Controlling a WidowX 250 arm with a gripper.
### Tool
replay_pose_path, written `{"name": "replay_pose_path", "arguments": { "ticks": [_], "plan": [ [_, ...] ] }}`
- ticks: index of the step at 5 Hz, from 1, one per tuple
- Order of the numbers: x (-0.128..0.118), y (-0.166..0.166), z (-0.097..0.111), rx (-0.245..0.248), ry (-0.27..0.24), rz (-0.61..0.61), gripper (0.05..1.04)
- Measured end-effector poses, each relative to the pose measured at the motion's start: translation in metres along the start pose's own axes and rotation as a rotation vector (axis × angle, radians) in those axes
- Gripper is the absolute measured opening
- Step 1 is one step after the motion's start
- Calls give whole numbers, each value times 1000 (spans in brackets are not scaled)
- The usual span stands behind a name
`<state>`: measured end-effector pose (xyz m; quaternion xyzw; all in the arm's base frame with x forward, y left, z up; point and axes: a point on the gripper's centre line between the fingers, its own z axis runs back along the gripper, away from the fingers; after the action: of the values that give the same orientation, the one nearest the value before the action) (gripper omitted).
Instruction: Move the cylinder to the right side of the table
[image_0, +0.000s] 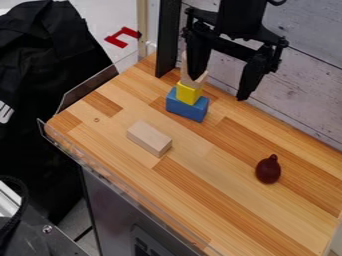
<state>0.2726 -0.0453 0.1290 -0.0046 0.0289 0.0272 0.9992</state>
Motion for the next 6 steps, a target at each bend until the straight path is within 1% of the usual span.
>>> {"name": "replay_pose_path", "arguments": {
  "ticks": [1, 2, 3, 4, 5, 6],
  "plan": [
    [-2, 1, -8, 6, 30, 2, 999],
    [11, 14, 1, 83, 50, 17, 999],
    [25, 28, 12, 108, 13, 42, 999],
    [35, 43, 5, 110, 27, 34, 999],
    [40, 52, -4, 92, 66, 13, 999],
    [44, 59, -17, 54, 92, 7, 999]
  ]
}}
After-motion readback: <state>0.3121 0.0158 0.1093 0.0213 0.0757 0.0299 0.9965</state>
